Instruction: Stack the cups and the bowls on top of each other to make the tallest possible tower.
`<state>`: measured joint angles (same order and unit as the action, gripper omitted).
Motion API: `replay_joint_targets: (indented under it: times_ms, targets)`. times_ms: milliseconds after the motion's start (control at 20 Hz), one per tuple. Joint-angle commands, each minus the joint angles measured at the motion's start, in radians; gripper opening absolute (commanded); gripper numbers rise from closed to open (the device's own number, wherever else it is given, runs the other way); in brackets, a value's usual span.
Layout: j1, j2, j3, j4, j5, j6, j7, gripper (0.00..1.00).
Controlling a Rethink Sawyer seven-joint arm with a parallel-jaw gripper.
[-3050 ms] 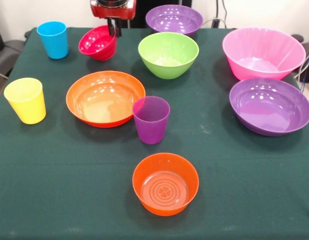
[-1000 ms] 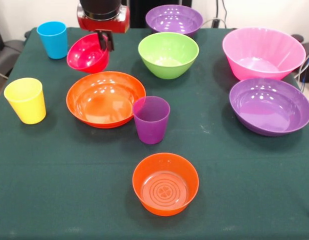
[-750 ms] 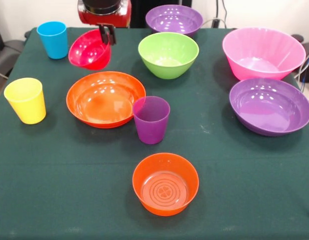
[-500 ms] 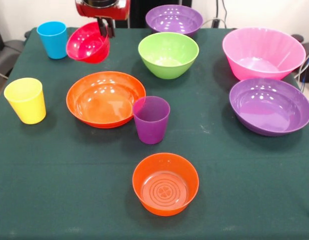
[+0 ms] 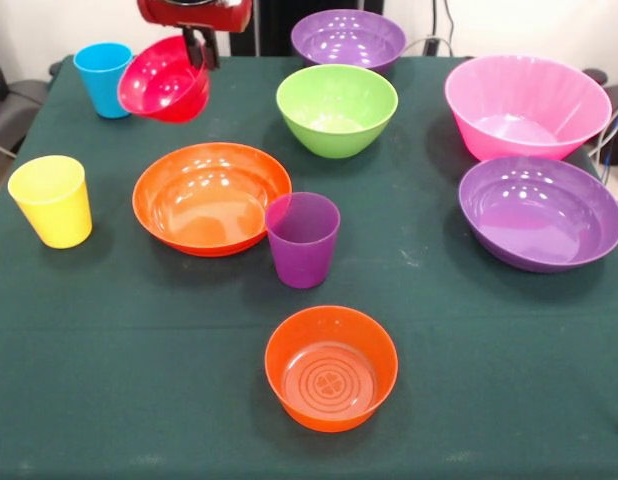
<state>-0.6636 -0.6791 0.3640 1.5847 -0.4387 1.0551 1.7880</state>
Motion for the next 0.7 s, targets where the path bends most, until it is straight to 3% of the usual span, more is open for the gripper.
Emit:
replay_joint_targets:
  times_ms: [50,700]
  targets:
    - [0.041,0.107,0.088,-0.165,-0.027,0.075,-0.176,0.0]
    - [0.077,0.269,0.116,-0.435,-0.073,0.164,-0.277,0.0]
